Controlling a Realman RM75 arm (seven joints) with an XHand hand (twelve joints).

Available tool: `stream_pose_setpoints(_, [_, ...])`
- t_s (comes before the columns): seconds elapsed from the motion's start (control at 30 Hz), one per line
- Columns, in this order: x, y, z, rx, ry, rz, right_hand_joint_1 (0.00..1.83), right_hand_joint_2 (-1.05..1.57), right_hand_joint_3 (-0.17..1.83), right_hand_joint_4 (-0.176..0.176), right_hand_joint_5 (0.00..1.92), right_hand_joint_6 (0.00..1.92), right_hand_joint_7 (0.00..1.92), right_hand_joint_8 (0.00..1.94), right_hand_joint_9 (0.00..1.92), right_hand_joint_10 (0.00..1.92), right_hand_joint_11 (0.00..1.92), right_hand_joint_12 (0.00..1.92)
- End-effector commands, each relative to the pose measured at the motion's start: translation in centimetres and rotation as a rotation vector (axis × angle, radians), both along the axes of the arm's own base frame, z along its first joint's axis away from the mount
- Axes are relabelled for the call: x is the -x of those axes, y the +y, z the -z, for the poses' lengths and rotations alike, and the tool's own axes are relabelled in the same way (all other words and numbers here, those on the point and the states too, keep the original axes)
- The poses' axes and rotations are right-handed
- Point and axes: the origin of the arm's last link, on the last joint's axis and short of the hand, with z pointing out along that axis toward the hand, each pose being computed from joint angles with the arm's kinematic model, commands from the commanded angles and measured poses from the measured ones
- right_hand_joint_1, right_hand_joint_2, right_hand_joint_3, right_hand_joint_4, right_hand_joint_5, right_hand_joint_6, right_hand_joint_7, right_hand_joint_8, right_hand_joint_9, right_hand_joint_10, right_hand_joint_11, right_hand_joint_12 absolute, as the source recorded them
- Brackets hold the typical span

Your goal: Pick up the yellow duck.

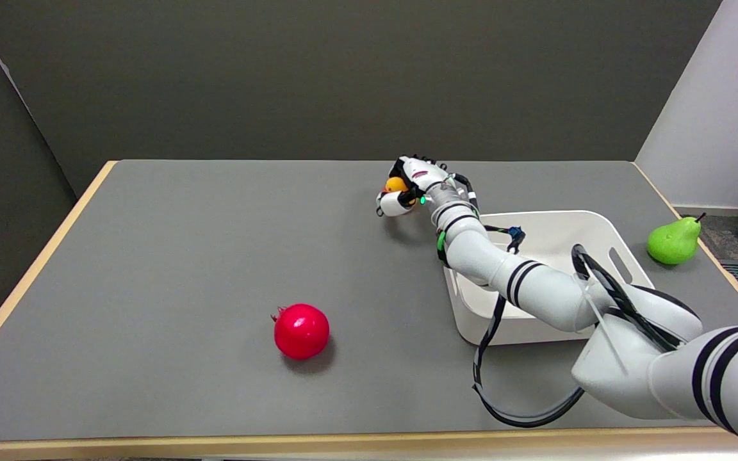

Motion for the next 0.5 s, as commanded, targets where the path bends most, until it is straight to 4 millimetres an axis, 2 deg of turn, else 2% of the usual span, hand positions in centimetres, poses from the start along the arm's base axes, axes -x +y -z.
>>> stream_pose_setpoints(0.03, [-2.3, 0.1, 7.3, -0.102, -0.139, -0.093, 0.91, 1.32, 0.25, -0.163, 0.44, 1.78, 0.34, 1.45, 0.38, 1.27, 0.02, 1.48])
stream_pose_setpoints(0.07, [-0.2, 0.3, 0.4, -0.015, 0.038, -0.032, 0.91, 1.32, 0.25, -0.163, 0.45, 1.78, 0.33, 1.47, 0.38, 1.29, 0.02, 1.49])
stream_pose_setpoints(0.1, [-0.3, 0.4, 0.3, -0.014, 0.039, -0.034, 0.92, 1.32, 0.24, -0.144, 0.45, 1.76, 0.35, 1.54, 0.37, 1.31, 0.02, 1.49])
stream_pose_setpoints(0.17, [-0.3, 0.5, 0.3, -0.013, 0.039, -0.037, 1.0, 1.38, 0.12, -0.009, 0.45, 1.7, 0.46, 1.88, 0.39, 1.3, 0.06, 1.42])
stream_pose_setpoints(0.23, [-0.3, 0.5, 0.3, -0.015, 0.041, -0.038, 0.99, 1.35, 0.18, -0.002, 0.48, 1.68, 0.45, 1.89, 0.36, 1.41, 0.01, 1.59])
stream_pose_setpoints(0.27, [-0.3, 0.5, 0.3, -0.016, 0.041, -0.039, 0.99, 1.35, 0.18, -0.011, 0.5, 1.67, 0.43, 1.91, 0.36, 1.45, 0.0, 1.63])
stream_pose_setpoints(0.5, [-0.6, 0.4, 0.6, -0.03, 0.056, -0.048, 1.06, 1.33, 0.17, -0.095, 0.58, 1.53, 0.42, 1.94, 0.39, 1.6, 0.0, 1.71])
